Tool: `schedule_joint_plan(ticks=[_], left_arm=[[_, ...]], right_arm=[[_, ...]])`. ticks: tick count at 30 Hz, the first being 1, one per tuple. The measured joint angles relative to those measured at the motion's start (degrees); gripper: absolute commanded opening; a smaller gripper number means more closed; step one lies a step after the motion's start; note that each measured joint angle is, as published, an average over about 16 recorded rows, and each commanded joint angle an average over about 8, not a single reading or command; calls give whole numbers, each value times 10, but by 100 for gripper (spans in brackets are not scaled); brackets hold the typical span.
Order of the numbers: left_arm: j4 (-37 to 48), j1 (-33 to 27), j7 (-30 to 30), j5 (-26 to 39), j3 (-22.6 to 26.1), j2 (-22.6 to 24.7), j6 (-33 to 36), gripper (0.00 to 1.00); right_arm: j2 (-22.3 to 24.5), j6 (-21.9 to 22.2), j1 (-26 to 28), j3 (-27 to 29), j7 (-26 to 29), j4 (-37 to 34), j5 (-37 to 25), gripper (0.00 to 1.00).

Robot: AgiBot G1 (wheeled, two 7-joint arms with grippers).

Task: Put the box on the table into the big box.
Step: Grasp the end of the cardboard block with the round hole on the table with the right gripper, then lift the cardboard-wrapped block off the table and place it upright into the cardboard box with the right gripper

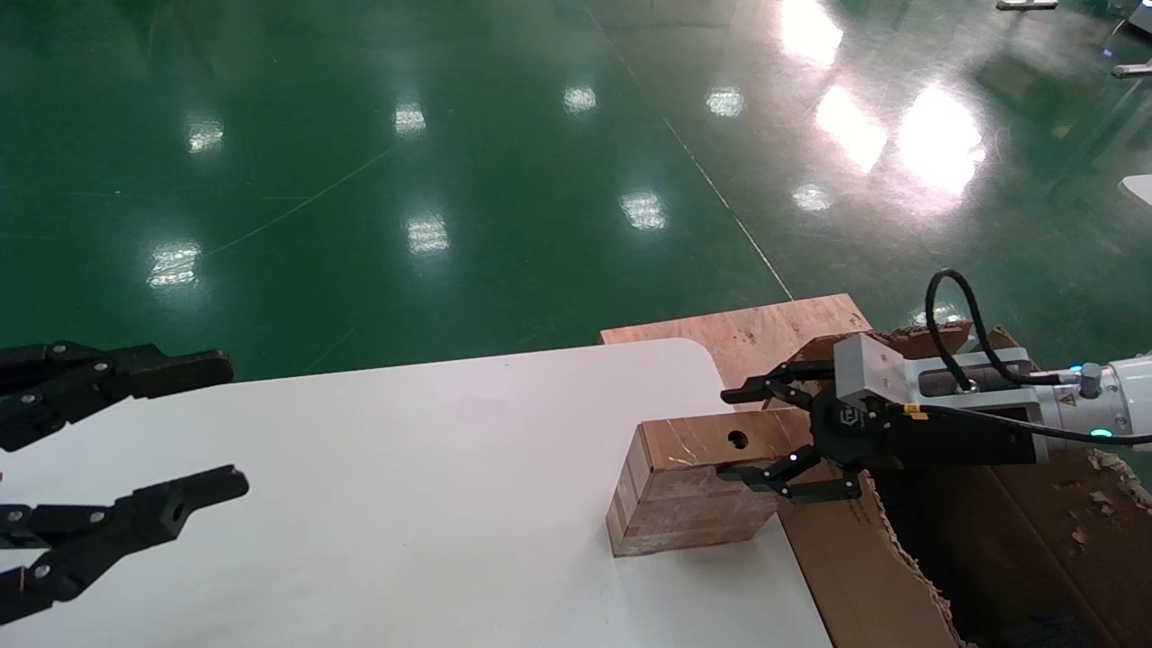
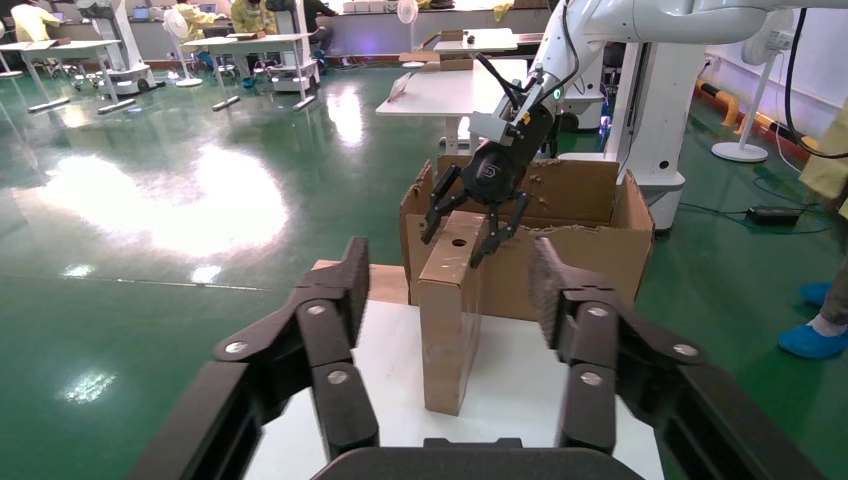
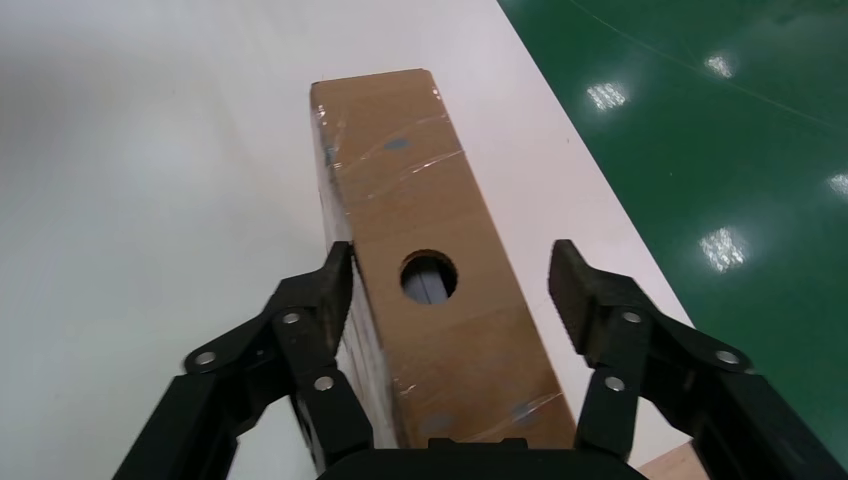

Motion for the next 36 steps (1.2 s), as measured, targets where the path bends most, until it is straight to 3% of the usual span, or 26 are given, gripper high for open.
schedule_joint_plan(ticks=[12, 19, 25, 36], left_arm=[[0, 0, 0, 0, 0, 0, 0, 100], [0, 0, 0, 0, 0, 0, 0, 100], [0, 0, 0, 0, 0, 0, 0, 100], [0, 0, 0, 0, 0, 0, 0, 100]], right_arm=[[0, 2, 0, 0, 3, 2, 0, 0], [12, 9, 14, -2, 38, 23, -1, 0], [40, 23, 45, 1, 111, 59, 3, 0], [132, 76, 130, 38, 303, 178, 27, 0]])
